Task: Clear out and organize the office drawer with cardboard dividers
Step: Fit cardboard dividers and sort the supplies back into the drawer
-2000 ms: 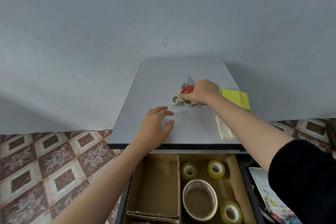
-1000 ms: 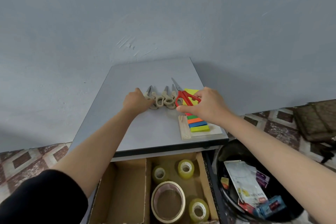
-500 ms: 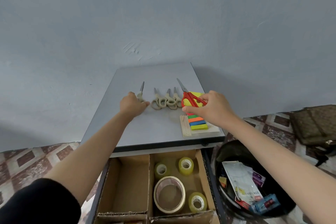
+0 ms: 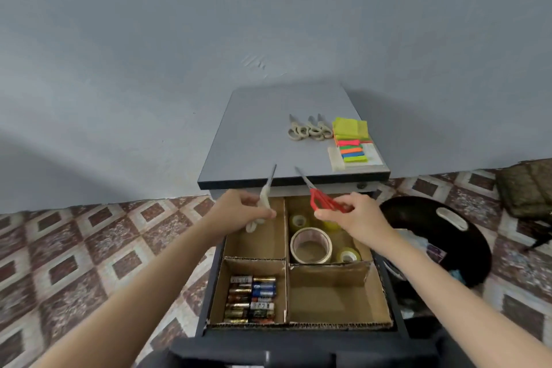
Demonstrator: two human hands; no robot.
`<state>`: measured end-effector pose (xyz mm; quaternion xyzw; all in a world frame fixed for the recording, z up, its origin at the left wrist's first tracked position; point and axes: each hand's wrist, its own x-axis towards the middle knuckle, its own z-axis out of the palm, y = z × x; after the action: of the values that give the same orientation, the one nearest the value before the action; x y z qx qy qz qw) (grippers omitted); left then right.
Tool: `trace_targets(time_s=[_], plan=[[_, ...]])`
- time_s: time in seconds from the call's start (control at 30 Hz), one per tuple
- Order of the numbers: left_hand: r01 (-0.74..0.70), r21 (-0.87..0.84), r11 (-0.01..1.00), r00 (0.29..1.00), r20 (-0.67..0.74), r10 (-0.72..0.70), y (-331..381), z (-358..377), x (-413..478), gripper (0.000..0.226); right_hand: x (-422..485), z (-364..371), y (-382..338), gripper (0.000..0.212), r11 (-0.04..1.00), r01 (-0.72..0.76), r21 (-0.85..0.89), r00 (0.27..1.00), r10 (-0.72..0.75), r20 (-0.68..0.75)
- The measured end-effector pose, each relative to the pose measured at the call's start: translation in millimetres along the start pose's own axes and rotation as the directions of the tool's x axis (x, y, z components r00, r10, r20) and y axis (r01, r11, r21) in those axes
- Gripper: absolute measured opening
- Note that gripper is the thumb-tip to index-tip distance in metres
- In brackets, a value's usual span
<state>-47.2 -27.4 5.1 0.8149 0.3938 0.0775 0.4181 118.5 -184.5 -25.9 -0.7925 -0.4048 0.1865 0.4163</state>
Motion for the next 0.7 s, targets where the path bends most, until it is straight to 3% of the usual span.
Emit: trace_targets(time_s=[0.17, 0.27, 0.4, 0.5, 0.7], plan=[[0.055, 0.099, 0.994, 0.998, 0.031, -0.058, -42, 17, -21, 0.048, -13, 25, 14, 0.033, 0.999, -0.032, -0.033, 0.999, 0.032, -0.005], [0.064, 0.167, 0.984, 0.997, 0.042, -0.072, -59, 25, -21, 0.050, -16, 27, 14, 0.034, 0.999, 0.026, -0.022, 1.000, -0.026, 0.000], [0.069, 0.281, 0.957, 0.996, 0.027, -0.080, -70, 33, -11, 0.050, -19, 33, 17, 0.046, 0.995, 0.087, 0.042, 0.987, -0.092, 0.131], [0.072, 0.362, 0.929, 0.995, 0.040, -0.092, -76, 39, 9, 0.059, -18, 38, 23, 0.036, 0.997, 0.081, -0.016, 0.975, -0.076, 0.211], [0.052, 0.504, 0.862, 0.992, 0.077, -0.104, -77, 51, 46, 0.072, -2, 36, 39, 0.045, 0.997, 0.021, -0.078, 0.973, -0.003, 0.232]])
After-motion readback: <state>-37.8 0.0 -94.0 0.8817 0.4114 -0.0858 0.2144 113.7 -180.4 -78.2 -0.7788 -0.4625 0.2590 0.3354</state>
